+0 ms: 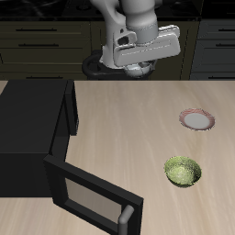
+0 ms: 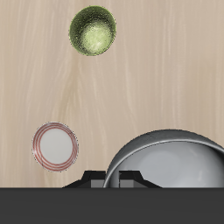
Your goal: Place the white bowl on the plate
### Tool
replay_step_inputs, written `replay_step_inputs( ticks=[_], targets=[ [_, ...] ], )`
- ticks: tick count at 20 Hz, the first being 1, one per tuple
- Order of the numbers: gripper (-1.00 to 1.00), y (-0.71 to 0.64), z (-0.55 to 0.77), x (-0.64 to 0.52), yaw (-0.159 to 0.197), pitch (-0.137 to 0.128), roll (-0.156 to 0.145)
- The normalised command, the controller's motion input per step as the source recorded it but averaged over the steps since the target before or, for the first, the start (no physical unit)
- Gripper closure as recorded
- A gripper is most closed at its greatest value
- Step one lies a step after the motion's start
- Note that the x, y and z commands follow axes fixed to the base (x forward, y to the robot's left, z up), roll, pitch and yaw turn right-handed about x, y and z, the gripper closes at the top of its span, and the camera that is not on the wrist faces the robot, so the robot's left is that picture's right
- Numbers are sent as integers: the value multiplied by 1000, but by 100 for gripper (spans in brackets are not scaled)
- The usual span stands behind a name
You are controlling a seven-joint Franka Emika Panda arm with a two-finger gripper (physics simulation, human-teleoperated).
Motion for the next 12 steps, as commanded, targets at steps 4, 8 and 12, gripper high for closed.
replay_step_inputs(
  ticks=[4,8,12],
  targets=[
    [100,362,3,-204,-34,-5,-3],
    [100,408,-31,-214,-19,-8,3],
    [100,395,-47,-180,-11,-15,3]
  ],
)
